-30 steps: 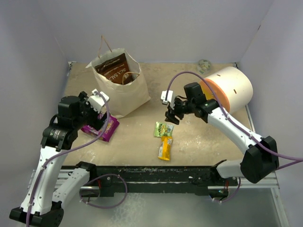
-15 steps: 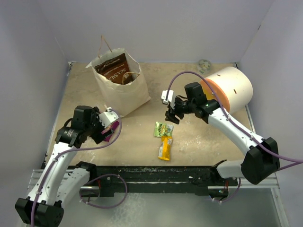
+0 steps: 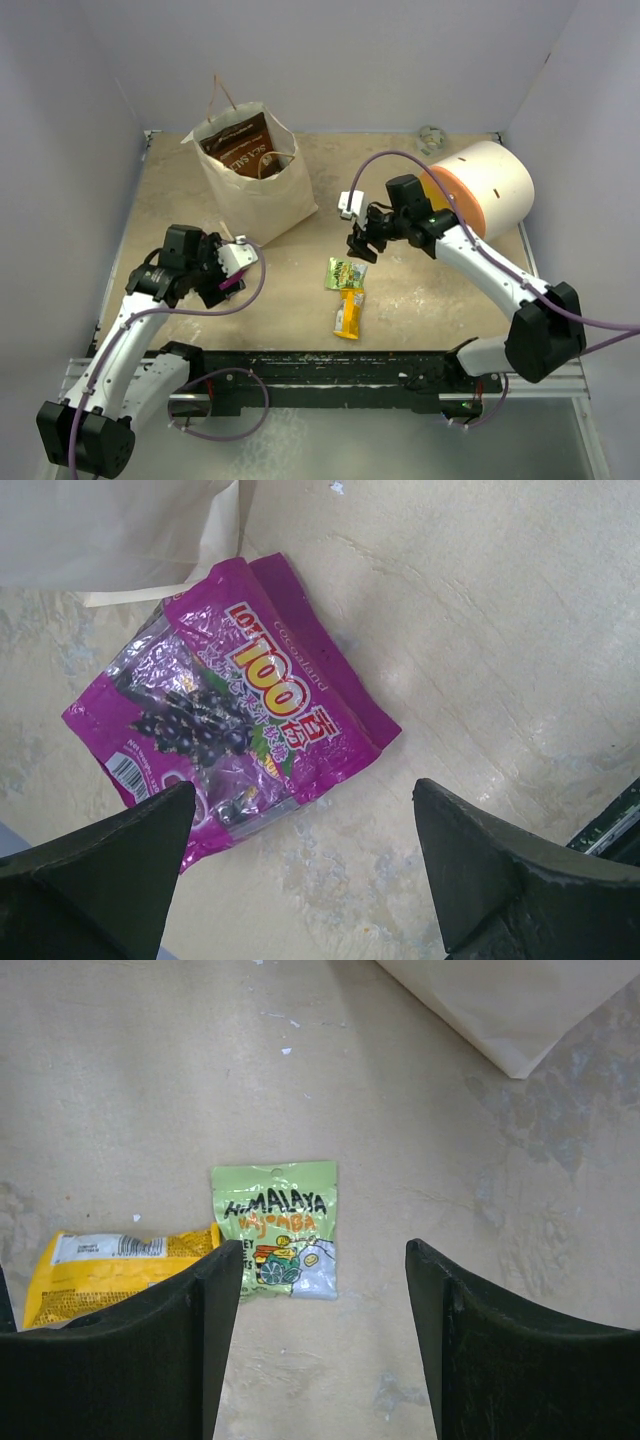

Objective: Place the snacks into the paper bag
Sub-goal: Pick up the snack from the center of the board.

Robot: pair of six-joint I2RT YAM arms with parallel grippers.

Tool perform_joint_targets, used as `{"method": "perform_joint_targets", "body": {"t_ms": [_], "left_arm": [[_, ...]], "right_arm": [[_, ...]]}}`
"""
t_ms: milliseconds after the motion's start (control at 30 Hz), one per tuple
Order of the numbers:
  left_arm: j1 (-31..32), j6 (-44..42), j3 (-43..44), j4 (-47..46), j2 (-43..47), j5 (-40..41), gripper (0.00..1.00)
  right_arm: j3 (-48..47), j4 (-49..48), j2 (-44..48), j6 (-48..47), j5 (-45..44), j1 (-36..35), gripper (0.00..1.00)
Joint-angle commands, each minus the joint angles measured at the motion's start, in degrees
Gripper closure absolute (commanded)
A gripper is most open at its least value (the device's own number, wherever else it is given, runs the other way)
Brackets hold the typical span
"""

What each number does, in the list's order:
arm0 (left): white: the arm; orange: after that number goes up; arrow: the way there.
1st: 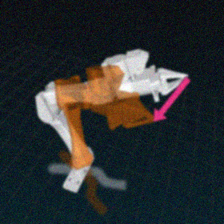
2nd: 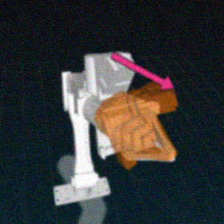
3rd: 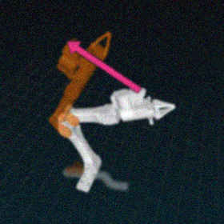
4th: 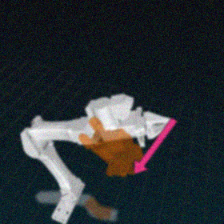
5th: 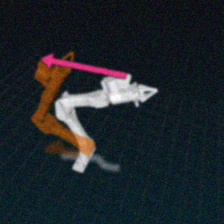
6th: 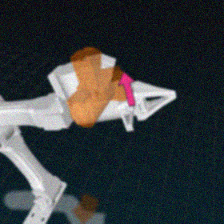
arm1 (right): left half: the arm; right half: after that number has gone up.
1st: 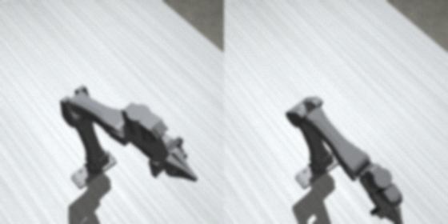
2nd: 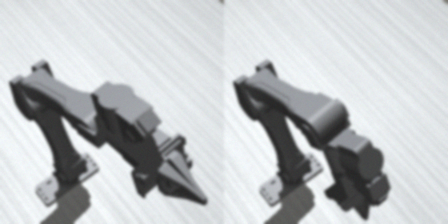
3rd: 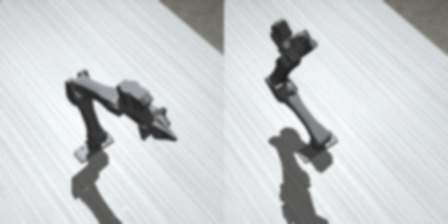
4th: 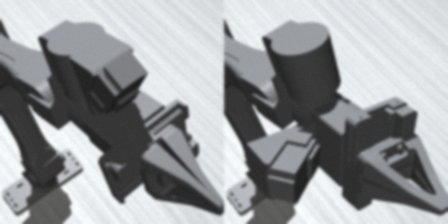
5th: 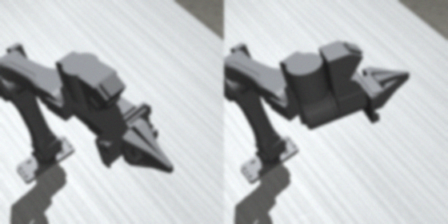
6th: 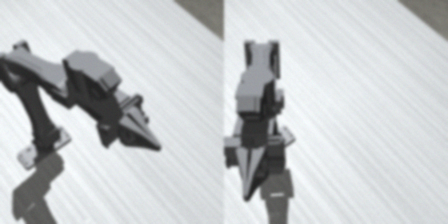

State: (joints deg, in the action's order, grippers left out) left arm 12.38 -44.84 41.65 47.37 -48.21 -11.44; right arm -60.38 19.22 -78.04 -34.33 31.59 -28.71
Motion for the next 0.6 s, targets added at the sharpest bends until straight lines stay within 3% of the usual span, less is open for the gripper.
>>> {"method": "perform_joint_targets", "body": {"t_ms": [0,567], "left_arm": [[-0.17,-0.53,-0.65,-3.12,1.04,-3.23,0.08],[-0.17,1.95,-0.84,-4.31,4.80,-5.17,0.06]], "right_arm": [[-0.04,-0.60,-4.12,1.52,1.41,-0.86,0.30],[0.49,-0.07,-18.54,-0.24,-13.35,-8.42,0.19]]}}
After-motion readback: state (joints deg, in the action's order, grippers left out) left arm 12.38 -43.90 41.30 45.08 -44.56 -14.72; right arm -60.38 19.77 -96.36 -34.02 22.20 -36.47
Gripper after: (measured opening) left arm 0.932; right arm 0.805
